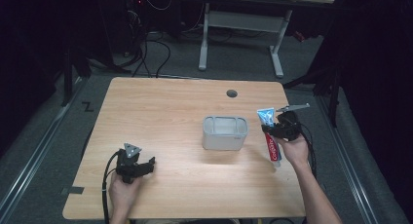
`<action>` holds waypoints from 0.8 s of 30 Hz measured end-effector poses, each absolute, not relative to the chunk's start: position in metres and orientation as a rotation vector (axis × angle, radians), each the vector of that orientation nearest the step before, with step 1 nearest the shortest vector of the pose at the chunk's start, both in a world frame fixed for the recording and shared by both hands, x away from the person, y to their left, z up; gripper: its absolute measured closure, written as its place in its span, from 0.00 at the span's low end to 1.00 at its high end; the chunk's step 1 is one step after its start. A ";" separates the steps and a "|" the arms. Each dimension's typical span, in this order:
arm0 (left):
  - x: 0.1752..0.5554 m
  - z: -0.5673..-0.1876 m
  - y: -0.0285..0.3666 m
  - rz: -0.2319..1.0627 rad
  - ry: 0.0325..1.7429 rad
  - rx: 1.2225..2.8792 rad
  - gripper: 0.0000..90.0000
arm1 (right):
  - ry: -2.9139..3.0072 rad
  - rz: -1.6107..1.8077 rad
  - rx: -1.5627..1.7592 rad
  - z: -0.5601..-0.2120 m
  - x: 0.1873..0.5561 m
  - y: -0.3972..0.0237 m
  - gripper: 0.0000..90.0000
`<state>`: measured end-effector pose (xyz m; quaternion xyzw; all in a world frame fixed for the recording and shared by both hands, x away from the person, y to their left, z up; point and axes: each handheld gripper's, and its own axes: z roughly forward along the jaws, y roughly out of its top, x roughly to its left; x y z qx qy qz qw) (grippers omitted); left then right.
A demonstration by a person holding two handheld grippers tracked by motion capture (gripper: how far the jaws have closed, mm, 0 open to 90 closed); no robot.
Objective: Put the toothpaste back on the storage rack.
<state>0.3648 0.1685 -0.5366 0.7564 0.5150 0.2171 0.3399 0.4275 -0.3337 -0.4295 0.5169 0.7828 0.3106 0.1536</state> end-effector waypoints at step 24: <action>0.365 -0.537 0.168 0.570 1.340 1.974 0.26 | 2.234 1.089 1.370 -0.402 0.404 -0.332 0.78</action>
